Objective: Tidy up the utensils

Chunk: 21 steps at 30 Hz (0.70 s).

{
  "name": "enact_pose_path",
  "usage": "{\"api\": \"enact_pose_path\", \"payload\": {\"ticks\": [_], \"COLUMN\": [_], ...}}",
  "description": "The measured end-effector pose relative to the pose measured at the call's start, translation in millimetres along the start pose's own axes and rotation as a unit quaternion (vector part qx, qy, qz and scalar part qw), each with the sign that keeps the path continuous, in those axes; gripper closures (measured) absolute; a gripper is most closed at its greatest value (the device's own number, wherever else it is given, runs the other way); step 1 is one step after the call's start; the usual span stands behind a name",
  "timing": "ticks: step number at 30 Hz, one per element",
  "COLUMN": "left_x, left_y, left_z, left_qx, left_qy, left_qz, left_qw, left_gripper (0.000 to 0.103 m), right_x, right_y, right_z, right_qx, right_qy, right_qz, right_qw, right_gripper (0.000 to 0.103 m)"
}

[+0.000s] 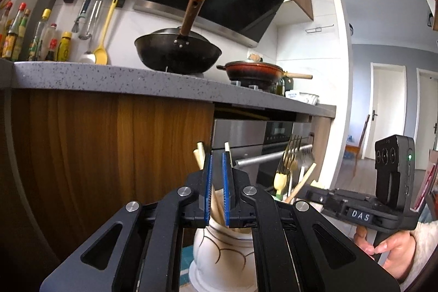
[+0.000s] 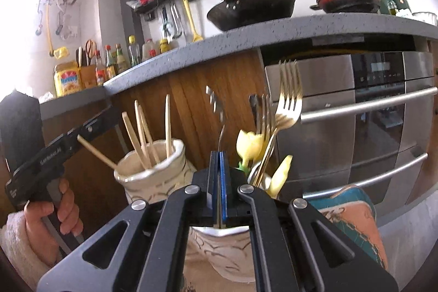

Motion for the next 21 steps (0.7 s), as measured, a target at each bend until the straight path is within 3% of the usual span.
{"api": "enact_pose_path", "payload": {"ticks": [2,4,5,7,11,12,17,21], "left_x": [0,4,5,9,14,13,1,-18], "left_y": [0,0,-1,-2,-7,-10,-22,-33], "left_z": [1,4,5,9,28,32,61,83], "left_qx": [0.002,0.005,0.005,0.011,0.02,0.023,0.037,0.045], "left_qy": [0.0,-0.005,-0.006,-0.005,-0.011,-0.01,0.002,0.018], "left_qz": [0.001,0.002,0.0,-0.001,0.009,0.01,0.02,0.041], "left_qw": [1.0,1.0,1.0,0.9999,0.9997,0.9996,0.9991,0.998], "left_gripper": [0.083,0.076,0.076,0.073,0.049,0.048,0.035,0.032], "right_x": [-1,-2,-2,-1,-8,-11,-31,-49], "right_y": [1,0,-1,-2,-7,-8,-13,-16], "right_z": [-2,-1,1,3,22,28,61,79], "right_qx": [-0.004,-0.005,-0.008,-0.012,-0.021,-0.024,-0.035,-0.045], "right_qy": [0.003,0.004,0.003,0.003,0.012,0.013,0.027,0.039], "right_qz": [0.007,0.008,0.008,0.005,-0.004,-0.004,0.004,0.015], "right_qw": [1.0,1.0,1.0,1.0,1.0,1.0,0.999,0.998], "right_gripper": [0.1,0.095,0.091,0.07,0.061,0.056,0.056,0.053]}}
Point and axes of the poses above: each gripper's, at about its wrist camera, not at the fingertips, and z roughly against the way its jaws point, y to its left, x to its top, the point moved 10 cm from there along -z, roughly the way its jaws point, and after that the axes turned 11 degrees about -x, right-handed, at the moved point
